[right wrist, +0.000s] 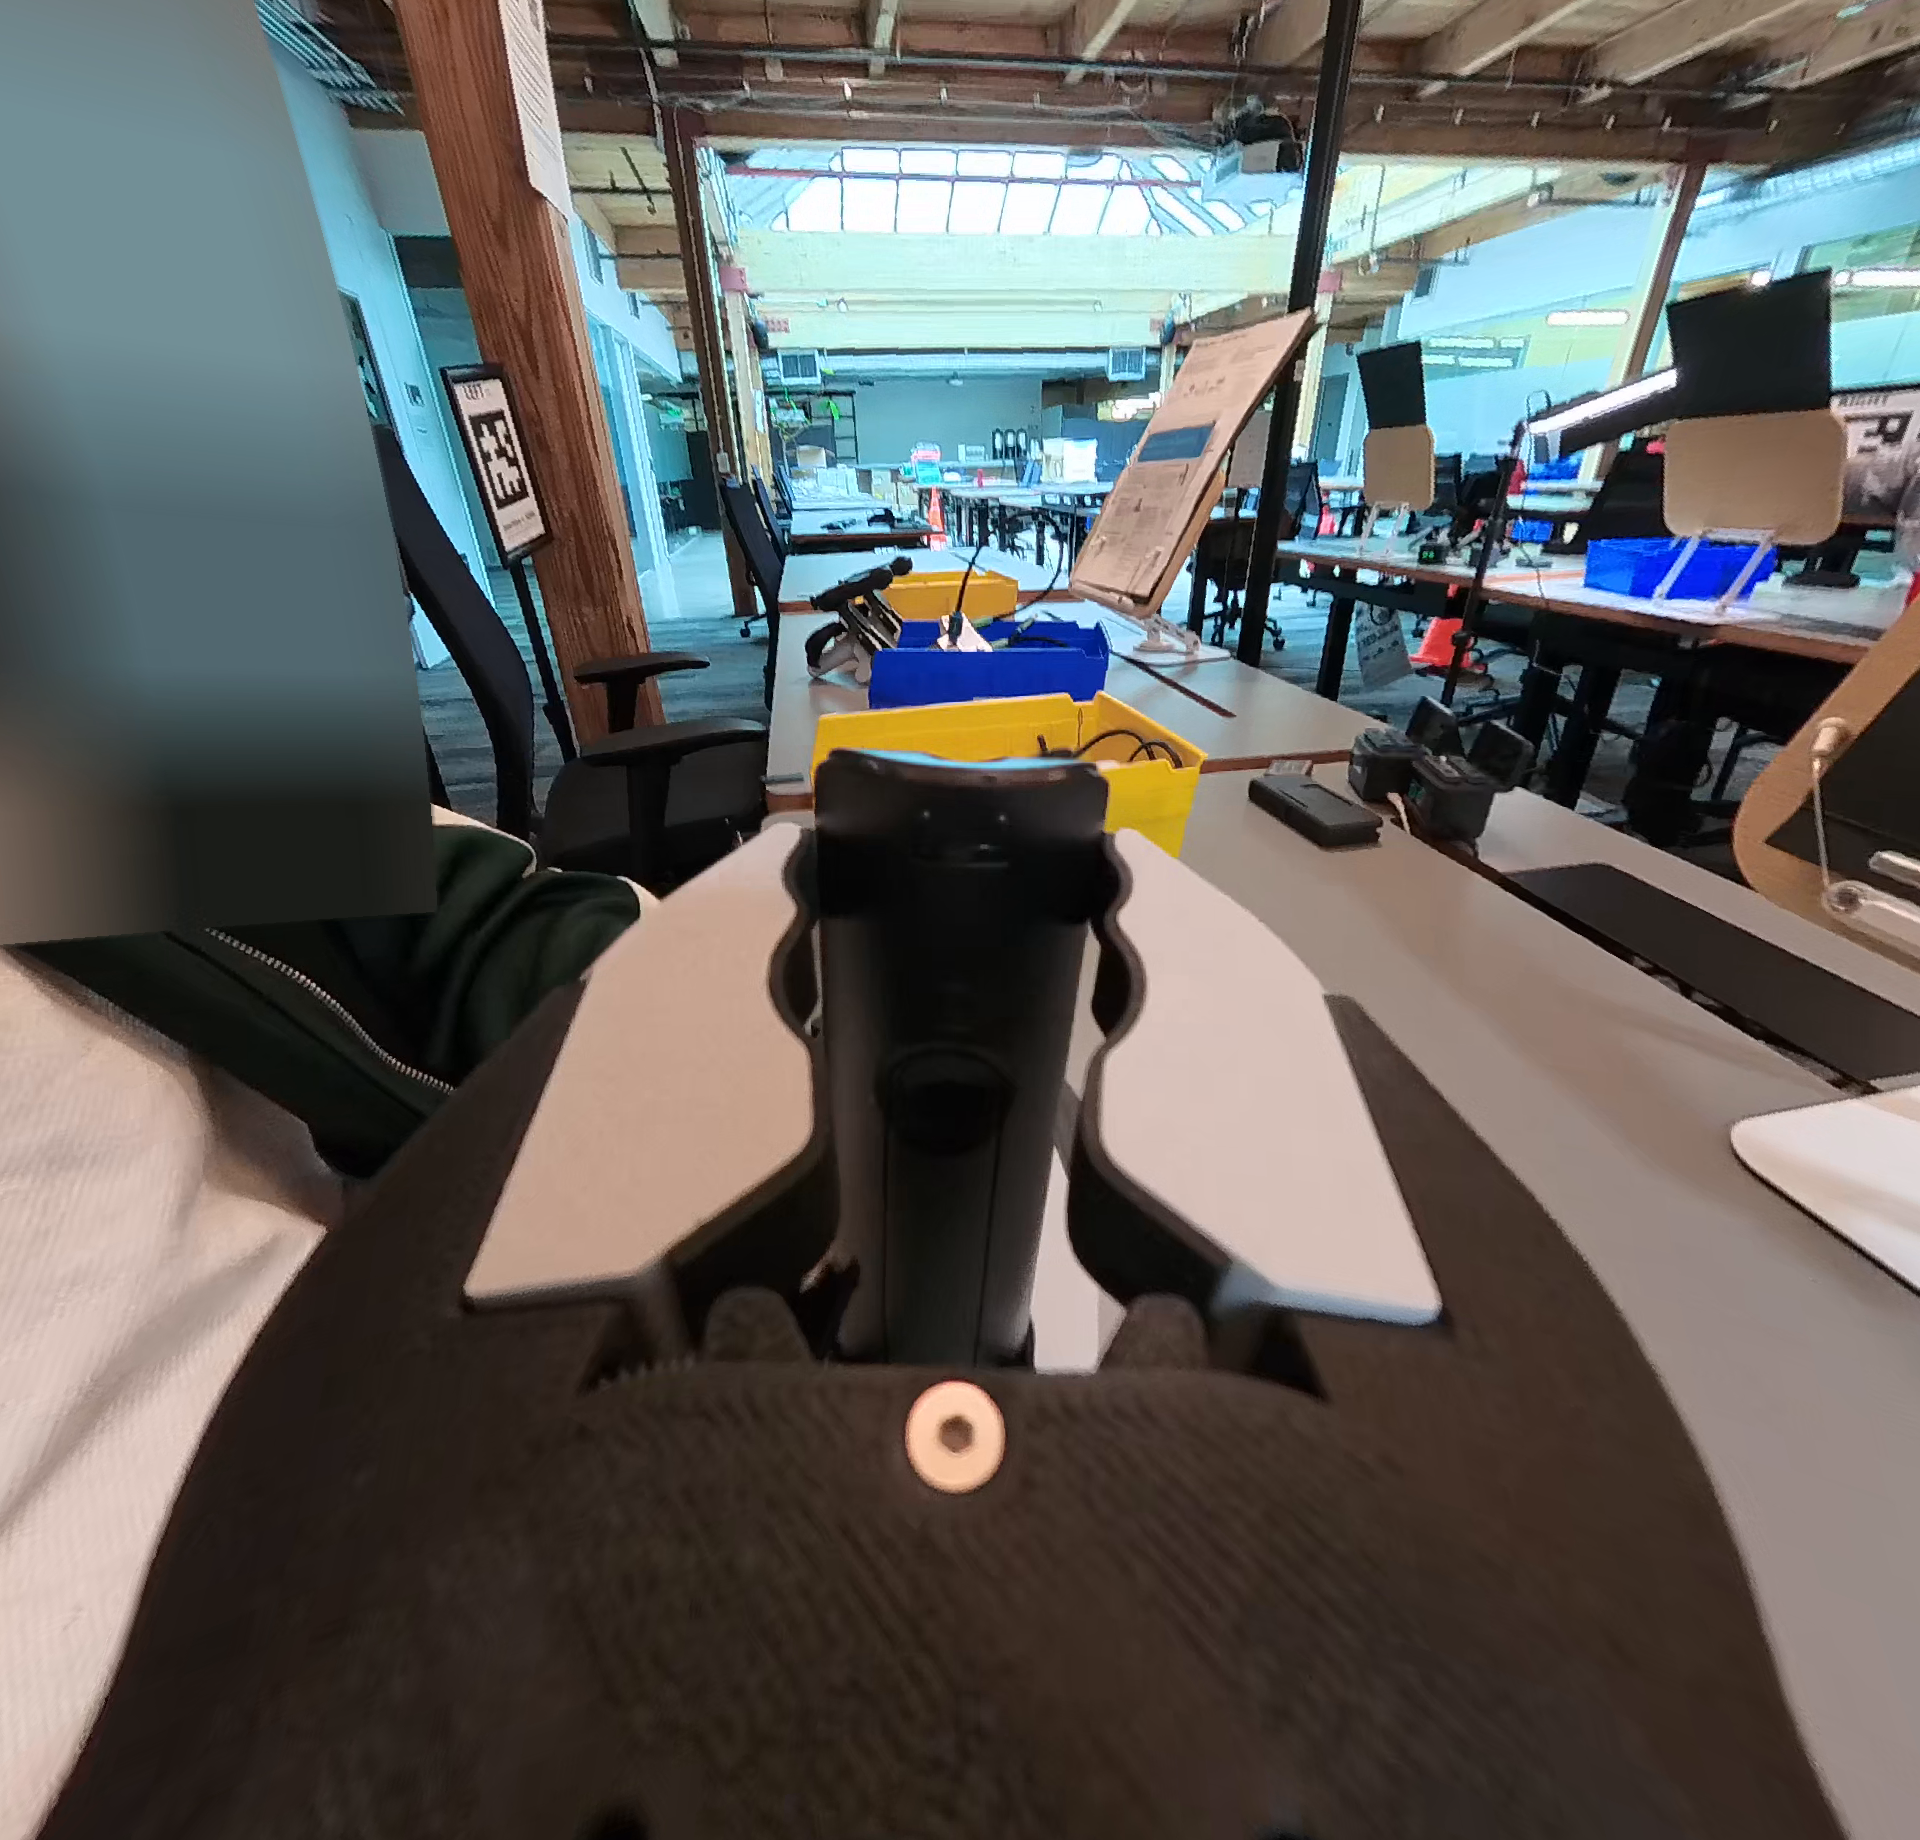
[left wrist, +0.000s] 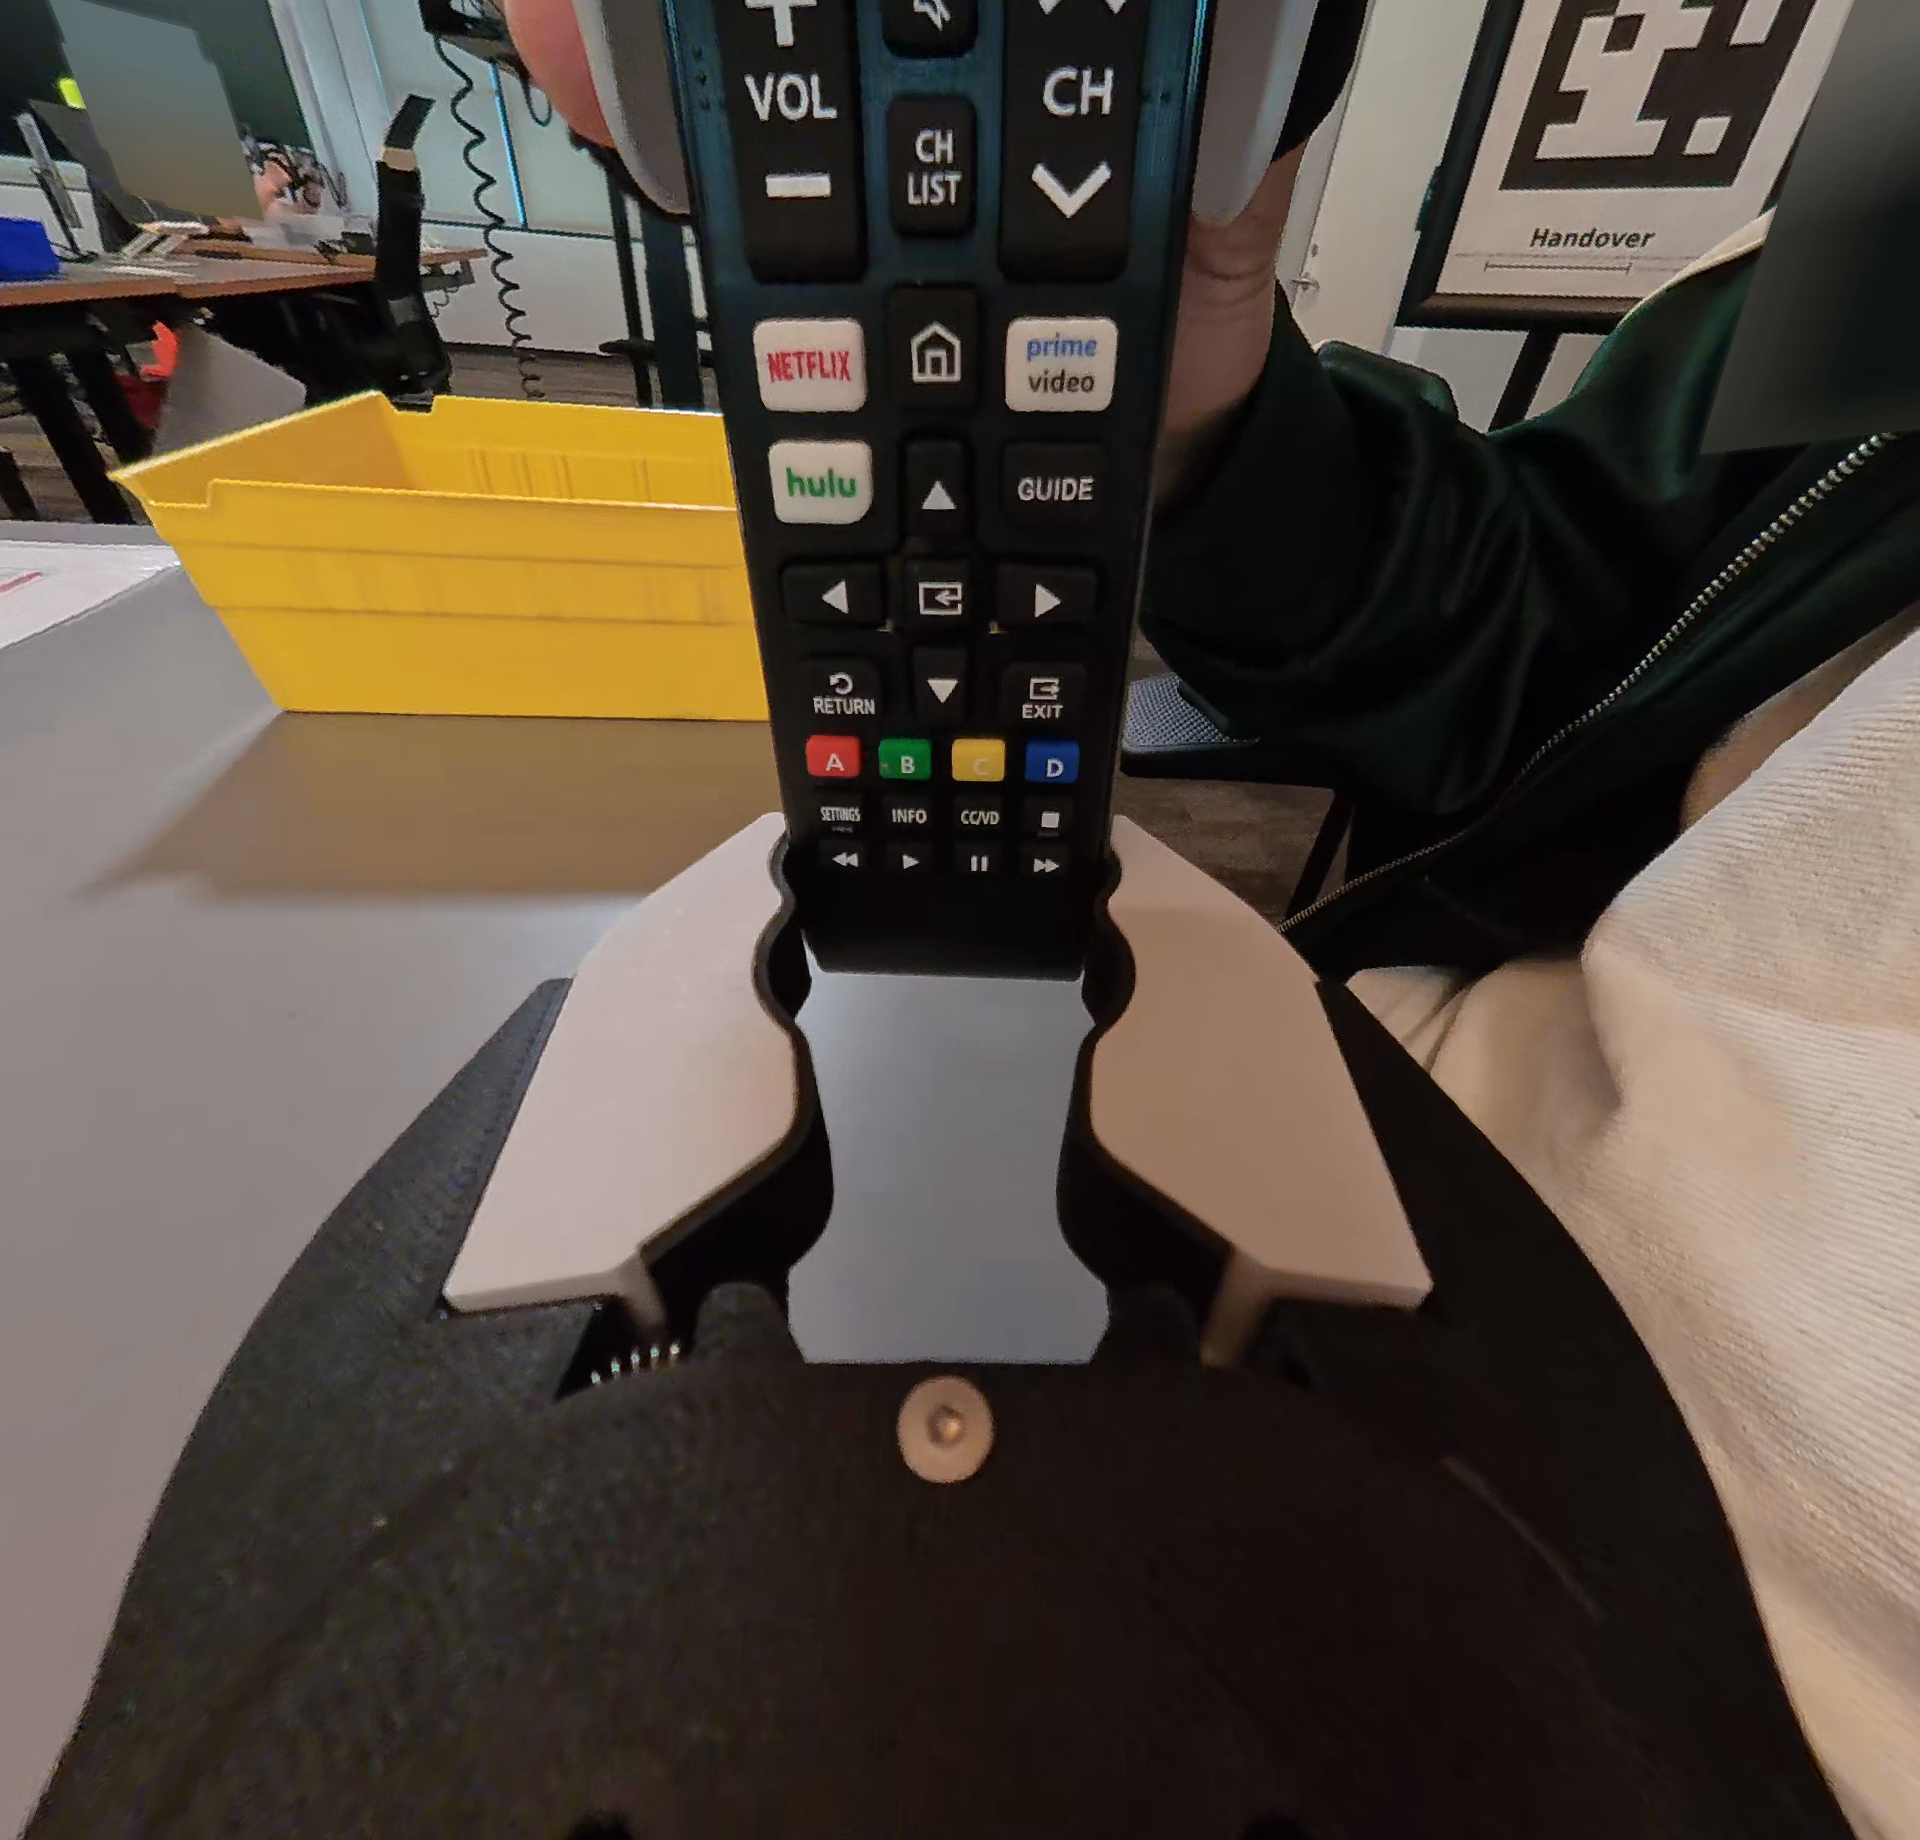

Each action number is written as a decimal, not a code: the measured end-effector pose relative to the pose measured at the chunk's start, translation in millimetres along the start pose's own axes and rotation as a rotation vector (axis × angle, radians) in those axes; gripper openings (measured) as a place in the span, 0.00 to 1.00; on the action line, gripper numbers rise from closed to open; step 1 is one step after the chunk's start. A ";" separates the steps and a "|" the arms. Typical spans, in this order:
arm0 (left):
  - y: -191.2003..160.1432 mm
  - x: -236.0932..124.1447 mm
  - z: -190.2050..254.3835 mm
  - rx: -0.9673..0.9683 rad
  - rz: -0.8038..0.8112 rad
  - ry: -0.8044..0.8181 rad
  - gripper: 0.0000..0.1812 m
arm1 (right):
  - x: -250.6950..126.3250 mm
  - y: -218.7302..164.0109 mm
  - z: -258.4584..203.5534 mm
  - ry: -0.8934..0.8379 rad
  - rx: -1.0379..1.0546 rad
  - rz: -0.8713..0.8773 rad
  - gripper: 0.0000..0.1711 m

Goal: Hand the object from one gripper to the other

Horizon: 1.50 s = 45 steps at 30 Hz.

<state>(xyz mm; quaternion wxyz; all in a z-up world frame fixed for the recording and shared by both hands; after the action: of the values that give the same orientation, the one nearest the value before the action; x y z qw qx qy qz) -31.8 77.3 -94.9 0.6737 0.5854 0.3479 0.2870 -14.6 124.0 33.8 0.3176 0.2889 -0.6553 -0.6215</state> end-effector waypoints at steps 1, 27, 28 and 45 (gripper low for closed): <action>1.2 -0.2 0.3 -0.001 0.006 0.000 0.27 | 0.0 0.9 -0.5 0.002 -0.003 0.010 0.30; 11.1 -14.4 -12.9 -0.031 0.071 0.080 0.27 | -9.8 2.7 16.7 -0.095 0.013 0.059 0.45; 11.2 -14.9 -13.3 -0.032 0.070 0.083 0.27 | -10.8 2.6 17.8 -0.097 0.016 0.062 0.45; 11.7 -17.2 -14.4 -0.045 0.071 0.075 0.27 | -28.0 -3.4 35.7 -0.117 0.076 0.115 0.45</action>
<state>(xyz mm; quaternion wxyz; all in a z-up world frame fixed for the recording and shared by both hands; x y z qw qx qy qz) -53.4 73.9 -82.1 0.6628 0.5709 0.3451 0.3402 -24.7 168.0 27.9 0.3026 0.2260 -0.7113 -0.5927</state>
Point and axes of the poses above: each gripper's, where its closed fingertips meet, x out along the fingers, y out of its top, z = x × y across the jaws, the point moved 5 cm from there along -x, back along the fingers, and after that the axes turned 3 degrees about -z, right-handed, at the moved point
